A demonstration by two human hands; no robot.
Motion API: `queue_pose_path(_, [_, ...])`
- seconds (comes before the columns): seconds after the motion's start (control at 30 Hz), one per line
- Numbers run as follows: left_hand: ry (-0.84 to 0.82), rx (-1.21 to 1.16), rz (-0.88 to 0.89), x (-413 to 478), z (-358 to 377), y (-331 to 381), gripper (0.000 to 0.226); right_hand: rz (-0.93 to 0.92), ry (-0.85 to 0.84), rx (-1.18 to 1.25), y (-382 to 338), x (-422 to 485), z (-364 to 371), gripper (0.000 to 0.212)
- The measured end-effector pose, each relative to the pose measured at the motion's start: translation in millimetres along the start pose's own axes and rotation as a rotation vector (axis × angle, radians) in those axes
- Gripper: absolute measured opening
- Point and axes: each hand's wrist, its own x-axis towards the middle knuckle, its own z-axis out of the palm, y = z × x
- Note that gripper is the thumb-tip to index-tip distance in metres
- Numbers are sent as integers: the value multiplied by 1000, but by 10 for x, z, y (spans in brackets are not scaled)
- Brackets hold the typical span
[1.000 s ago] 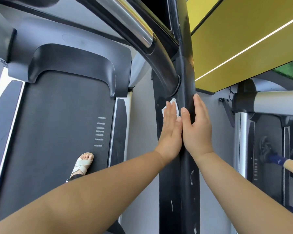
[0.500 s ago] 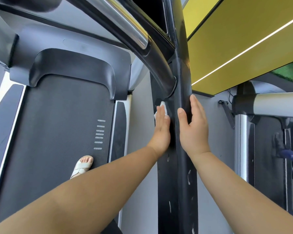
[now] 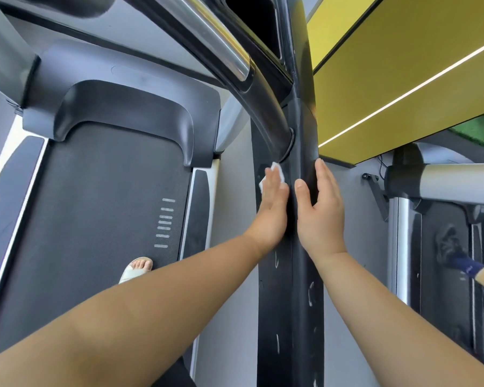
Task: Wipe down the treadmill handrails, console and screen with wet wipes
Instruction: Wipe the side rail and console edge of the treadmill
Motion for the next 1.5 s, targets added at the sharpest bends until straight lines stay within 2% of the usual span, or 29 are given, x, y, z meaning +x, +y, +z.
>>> queue_pose_path(0.07, [-49, 57, 122, -97, 22, -32, 49, 7, -3, -6, 3, 2, 2, 54])
queue_pose_path(0.13, [-60, 43, 115, -110, -5, -120, 48, 11, -2, 3, 6, 5, -1, 54])
queue_pose_path(0.23, [48, -25, -137, -26, -66, -157, 65, 25, 0, 21, -8, -1, 0, 53])
queue_pose_path(0.3, [30, -112, -211, -25, -76, -207, 73, 47, -8, 38, -23, 5, -7, 53])
queue_pose_path(0.4, [-36, -39, 11, -174, 18, -203, 51, 92, -68, 145, -45, -9, -73, 59])
queue_pose_path(0.5, [-96, 56, 172, -274, 24, -319, 48, 150, -107, 201, -23, -185, -172, 79])
queue_pose_path(0.53, [-84, 49, 142, -258, 22, -367, 48, 174, -112, 160, 9, -270, -190, 85])
queue_pose_path(0.6, [0, -33, -74, -190, -17, -425, 58, 232, -139, 97, 69, -416, -190, 91])
queue_pose_path(0.63, [36, -83, -188, -169, -41, -451, 62, 249, -145, 88, 96, -462, -176, 89])
queue_pose_path(0.7, [28, -148, -276, -182, -55, -530, 64, 235, -134, 91, 150, -491, -132, 76])
queue_pose_path(0.73, [17, -156, -269, -206, -30, -527, 64, 219, -122, 87, 161, -491, -111, 69])
queue_pose_path(0.8, [-47, -147, -130, -286, 42, -470, 59, 199, -105, 85, 171, -490, -82, 63])
queue_pose_path(0.87, [-100, -72, -3, -368, 71, -502, 49, 197, -95, 96, 191, -493, -63, 64])
queue_pose_path(0.9, [-107, -83, 6, -372, 68, -531, 50, 197, -91, 99, 199, -495, -60, 65])
queue_pose_path(1.0, [26, -106, -160, -248, 15, -588, 75, 184, -86, 110, 220, -495, -51, 64])
queue_pose_path(1.1, [28, -72, -210, -213, 1, -606, 77, 177, -79, 105, 231, -490, -44, 65])
queue_pose_path(1.13, [-6, -96, -196, -226, 45, -575, 76, 177, -77, 106, 238, -491, -40, 65])
queue_pose_path(1.23, [-80, -92, -45, -432, 155, -532, 44, 178, -76, 106, 256, -496, -20, 66])
queue_pose_path(1.3, [-90, -109, 21, -486, 170, -622, 45, 177, -70, 106, 253, -499, -18, 66])
queue_pose_path(1.4, [-4, -205, -178, -389, 119, -635, 72, 177, -72, 101, 249, -491, -14, 68])
queue_pose_path(1.5, [32, -113, -187, -396, 130, -645, 62, 175, -72, 92, 249, -495, -5, 71])
